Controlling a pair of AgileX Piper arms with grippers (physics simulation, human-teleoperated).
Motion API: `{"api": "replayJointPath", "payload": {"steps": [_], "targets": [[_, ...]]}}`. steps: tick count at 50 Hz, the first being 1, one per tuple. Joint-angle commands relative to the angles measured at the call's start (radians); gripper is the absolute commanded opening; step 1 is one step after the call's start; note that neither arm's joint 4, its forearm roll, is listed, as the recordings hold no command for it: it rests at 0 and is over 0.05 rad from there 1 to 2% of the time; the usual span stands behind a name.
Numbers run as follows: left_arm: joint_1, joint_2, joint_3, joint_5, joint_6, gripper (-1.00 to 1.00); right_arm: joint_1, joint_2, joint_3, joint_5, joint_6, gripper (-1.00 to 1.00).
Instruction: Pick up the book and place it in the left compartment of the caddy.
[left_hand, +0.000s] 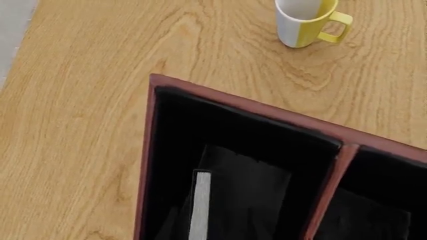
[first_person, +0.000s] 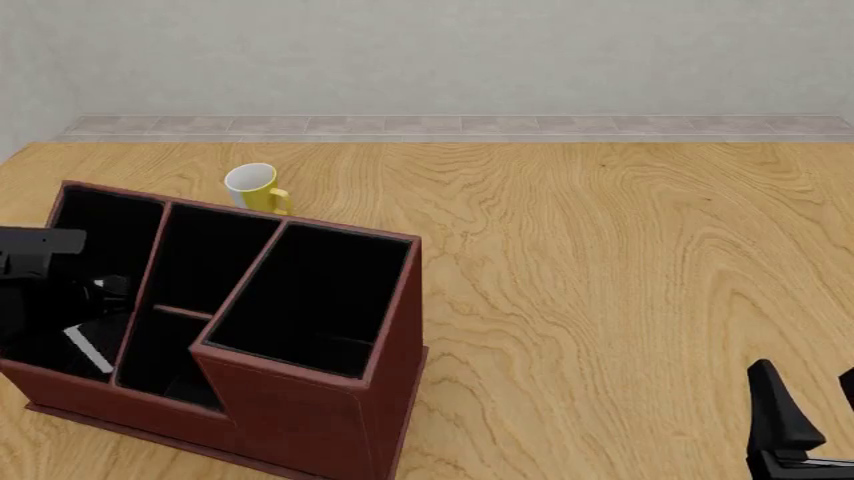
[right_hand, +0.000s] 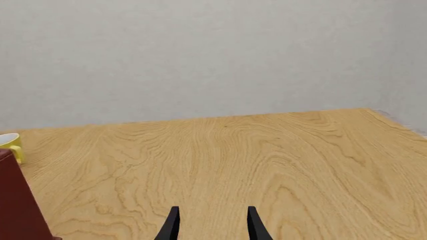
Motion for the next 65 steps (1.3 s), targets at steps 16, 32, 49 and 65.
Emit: {"api": "replayJointPath", "payload": {"steps": [16,32,49,65], "targets": [[-0.005,-0.014,0.003,0.004,0.003,1.00,-0.002,0.000,-0.002,0.000,0.003,1.00],[-0.004,-0.022,0.003,0.003,0.009,1.00,-0.003,0.000,-0.001,-0.002,0.005,1.00],[-0.009,-0.038,0.000,0.013,0.013,1.00,-0.004,0.000,-0.002,-0.002,0.007,1.00],[-0.017,-0.061,-0.006,0.024,0.013,1.00,-0.003,0.000,-0.002,-0.001,0.007,1.00]]}}
